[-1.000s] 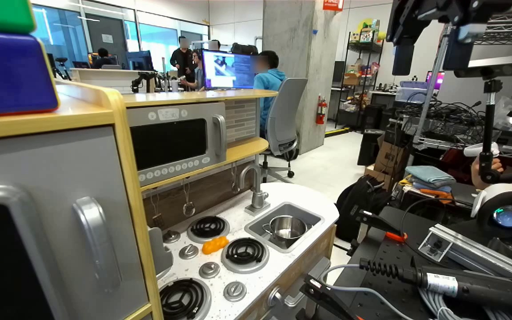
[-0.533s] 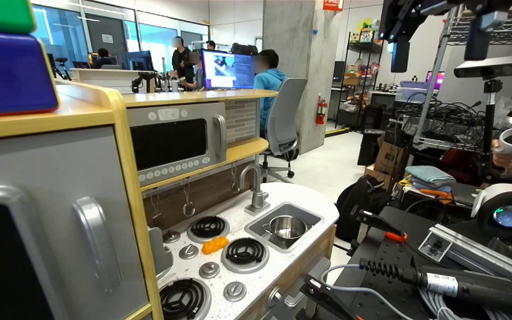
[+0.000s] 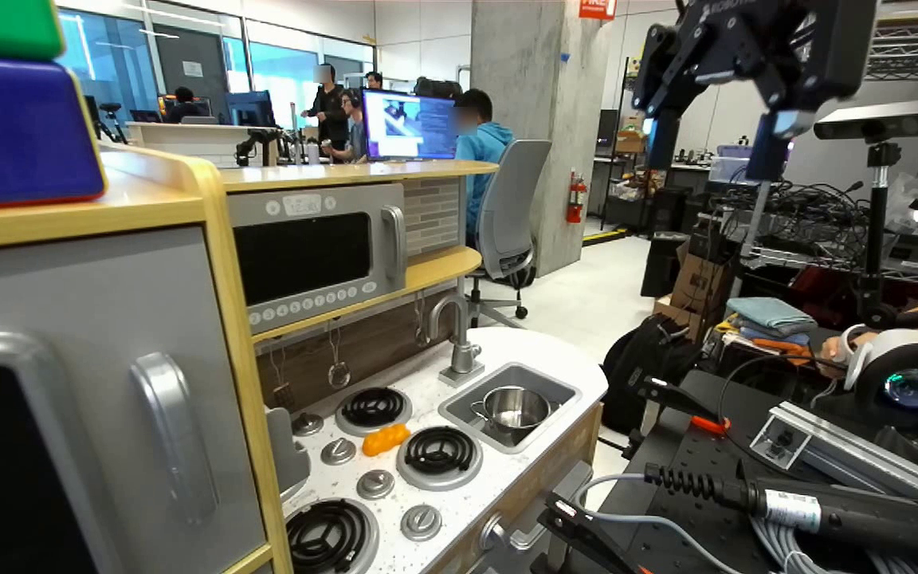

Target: Put the orange object in the silver pot in the sink

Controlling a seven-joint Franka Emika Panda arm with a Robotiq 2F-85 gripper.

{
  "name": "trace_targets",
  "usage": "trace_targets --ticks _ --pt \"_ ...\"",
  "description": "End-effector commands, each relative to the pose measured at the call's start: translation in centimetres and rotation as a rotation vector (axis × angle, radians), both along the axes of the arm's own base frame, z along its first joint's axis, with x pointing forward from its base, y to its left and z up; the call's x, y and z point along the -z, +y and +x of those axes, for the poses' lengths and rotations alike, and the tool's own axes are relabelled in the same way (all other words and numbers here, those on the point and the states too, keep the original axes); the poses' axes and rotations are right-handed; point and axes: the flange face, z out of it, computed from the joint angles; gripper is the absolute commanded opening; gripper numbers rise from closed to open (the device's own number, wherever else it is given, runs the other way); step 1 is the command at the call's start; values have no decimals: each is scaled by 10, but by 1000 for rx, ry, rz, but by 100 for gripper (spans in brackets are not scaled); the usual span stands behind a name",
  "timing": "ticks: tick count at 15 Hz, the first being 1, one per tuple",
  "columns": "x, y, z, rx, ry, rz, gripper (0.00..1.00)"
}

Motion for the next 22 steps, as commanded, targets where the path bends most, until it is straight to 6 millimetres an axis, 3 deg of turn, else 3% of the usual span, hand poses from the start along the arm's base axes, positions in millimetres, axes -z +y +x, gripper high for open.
trace_targets --ticks 1,6,11,12,13,15,18,22 --pt "52 14 30 -22 -27 -10 100" --pt "107 24 84 28 1 -10 100" --pt "129 15 143 127 32 -16 100" --pt "121 14 144 138 50 -10 100" --pt "127 13 128 103 33 -28 100" --pt "127 11 141 119 33 -24 100" --pt "126 12 143 120 31 -22 100" --pt "162 22 165 164 -29 -16 100"
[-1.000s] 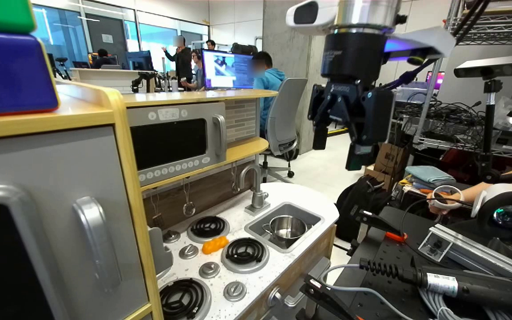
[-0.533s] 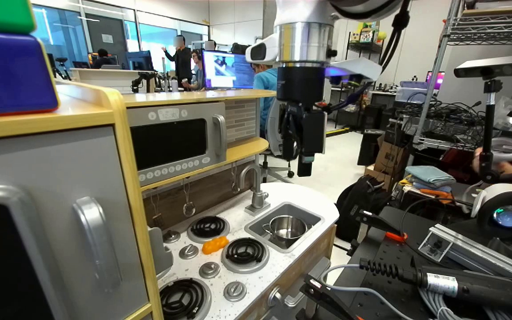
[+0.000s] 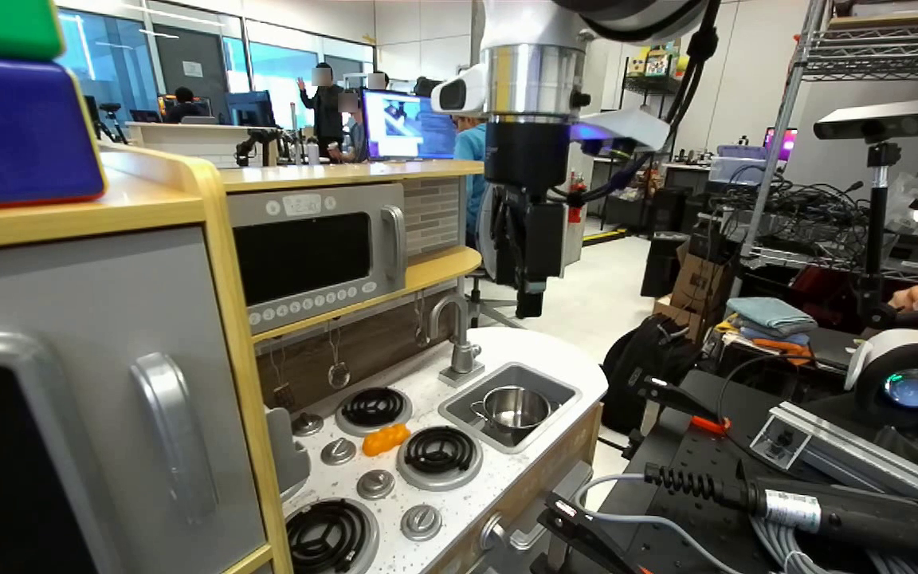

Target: Put the orange object in the silver pot in the sink

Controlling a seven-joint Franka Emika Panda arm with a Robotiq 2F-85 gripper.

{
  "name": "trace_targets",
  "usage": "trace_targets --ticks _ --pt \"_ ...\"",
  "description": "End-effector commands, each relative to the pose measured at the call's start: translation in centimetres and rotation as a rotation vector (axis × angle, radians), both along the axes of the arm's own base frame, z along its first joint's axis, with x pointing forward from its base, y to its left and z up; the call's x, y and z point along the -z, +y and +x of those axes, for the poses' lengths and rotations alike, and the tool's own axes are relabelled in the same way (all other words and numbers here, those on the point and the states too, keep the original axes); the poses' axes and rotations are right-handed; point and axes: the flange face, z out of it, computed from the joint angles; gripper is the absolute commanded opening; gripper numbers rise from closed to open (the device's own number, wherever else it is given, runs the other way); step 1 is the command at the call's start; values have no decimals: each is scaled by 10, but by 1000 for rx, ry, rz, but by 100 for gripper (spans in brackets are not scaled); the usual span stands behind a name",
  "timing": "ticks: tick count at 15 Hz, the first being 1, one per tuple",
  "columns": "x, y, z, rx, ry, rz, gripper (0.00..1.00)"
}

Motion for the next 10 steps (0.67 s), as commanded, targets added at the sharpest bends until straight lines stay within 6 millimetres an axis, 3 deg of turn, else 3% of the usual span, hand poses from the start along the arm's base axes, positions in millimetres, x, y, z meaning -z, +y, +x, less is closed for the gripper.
trace_targets --ticks 1,6,10 --pt "40 9 27 25 -66 4 100" --pt "107 15 75 17 -148 -24 100" --pt "151 15 124 108 -148 -73 100"
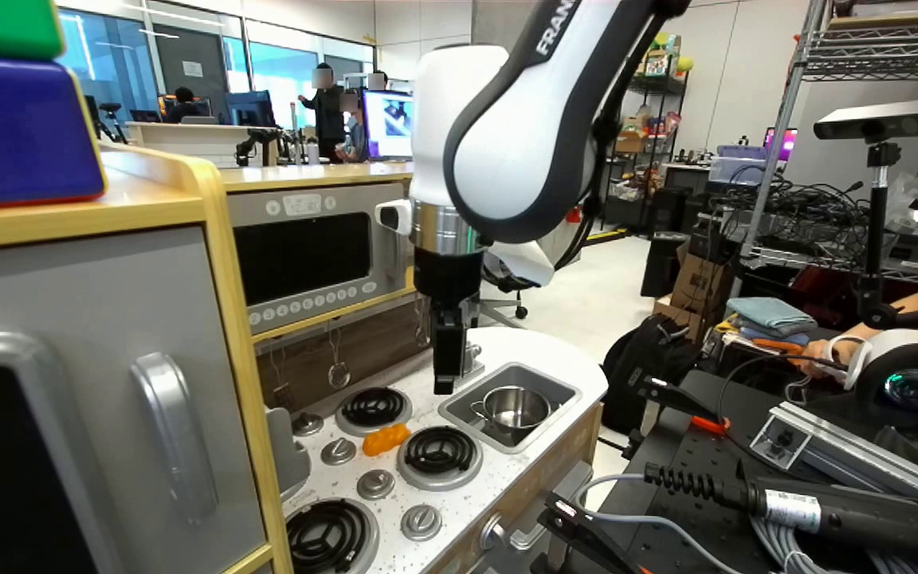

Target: Put the orange object in the silver pot in the sink

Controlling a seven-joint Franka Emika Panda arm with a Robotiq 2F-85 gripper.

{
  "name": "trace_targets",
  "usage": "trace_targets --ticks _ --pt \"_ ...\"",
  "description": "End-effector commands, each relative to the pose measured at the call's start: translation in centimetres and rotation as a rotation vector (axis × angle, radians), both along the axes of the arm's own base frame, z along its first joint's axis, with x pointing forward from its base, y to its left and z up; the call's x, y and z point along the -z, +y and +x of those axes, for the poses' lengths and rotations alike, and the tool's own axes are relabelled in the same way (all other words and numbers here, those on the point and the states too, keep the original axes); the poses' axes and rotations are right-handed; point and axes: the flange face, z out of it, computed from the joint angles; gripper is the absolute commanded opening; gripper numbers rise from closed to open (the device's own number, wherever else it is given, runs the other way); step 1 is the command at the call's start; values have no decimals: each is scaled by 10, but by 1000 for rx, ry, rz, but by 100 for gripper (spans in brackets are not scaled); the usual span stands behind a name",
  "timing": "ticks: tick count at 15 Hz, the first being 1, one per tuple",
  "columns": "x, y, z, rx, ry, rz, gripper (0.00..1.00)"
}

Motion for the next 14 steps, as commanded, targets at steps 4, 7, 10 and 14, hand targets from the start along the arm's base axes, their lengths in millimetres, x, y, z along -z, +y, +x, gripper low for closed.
trace_targets --ticks 4,7,10,14 --pt "54 -11 94 185 -28 -58 100" --pt "53 -15 87 176 -12 -53 100" --pt "47 -18 92 135 11 -111 100" --pt "62 -24 87 111 -119 -80 100"
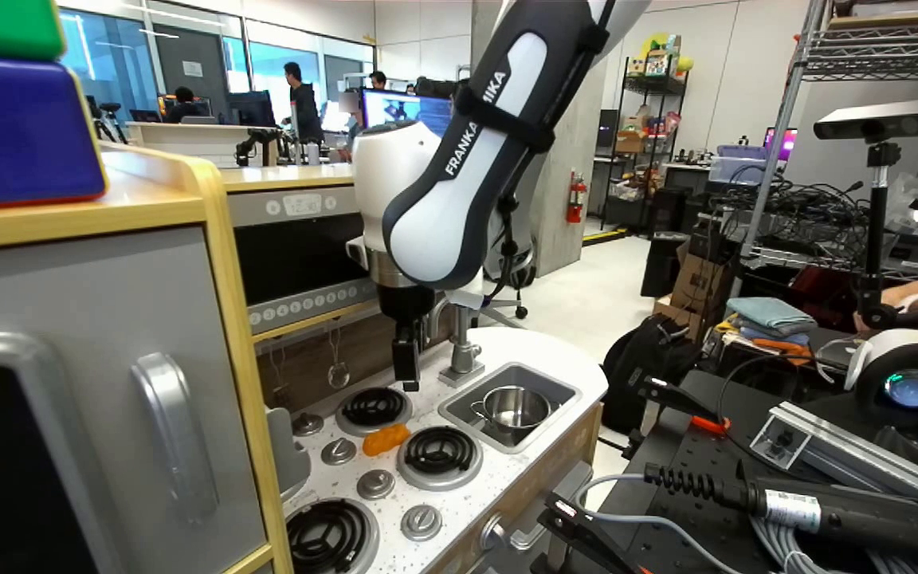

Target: Put the orange object in the silver pot in the sink

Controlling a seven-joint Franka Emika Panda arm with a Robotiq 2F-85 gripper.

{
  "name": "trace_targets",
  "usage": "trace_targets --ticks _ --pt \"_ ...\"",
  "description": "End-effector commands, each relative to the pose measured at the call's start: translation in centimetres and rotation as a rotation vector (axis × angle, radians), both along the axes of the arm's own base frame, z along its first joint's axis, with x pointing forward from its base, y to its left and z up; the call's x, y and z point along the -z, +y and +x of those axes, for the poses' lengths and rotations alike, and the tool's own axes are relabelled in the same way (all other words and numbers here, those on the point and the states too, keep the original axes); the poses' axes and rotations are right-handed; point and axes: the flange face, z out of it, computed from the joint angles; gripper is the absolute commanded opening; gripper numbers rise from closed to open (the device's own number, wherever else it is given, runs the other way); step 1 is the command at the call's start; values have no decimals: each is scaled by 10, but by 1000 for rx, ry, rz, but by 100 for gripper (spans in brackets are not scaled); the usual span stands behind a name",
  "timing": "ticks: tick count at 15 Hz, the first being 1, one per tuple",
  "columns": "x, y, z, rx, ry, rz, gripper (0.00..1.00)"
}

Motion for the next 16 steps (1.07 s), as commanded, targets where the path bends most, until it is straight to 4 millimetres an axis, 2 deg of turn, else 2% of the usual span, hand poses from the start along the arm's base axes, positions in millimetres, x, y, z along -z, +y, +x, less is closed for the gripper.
trace_targets --ticks 1,5,6,8,10,13,16 --pt "11 -9 -11 25 -140 87 100" --pt "45 -23 -45 90 -200 208 100" --pt "53 -31 -54 108 -207 217 100" --pt "62 -47 -62 126 -272 265 100" --pt "62 -55 -66 129 -335 322 100" --pt "73 -50 -66 100 -342 389 100" --pt "84 -32 -65 121 -247 404 100"
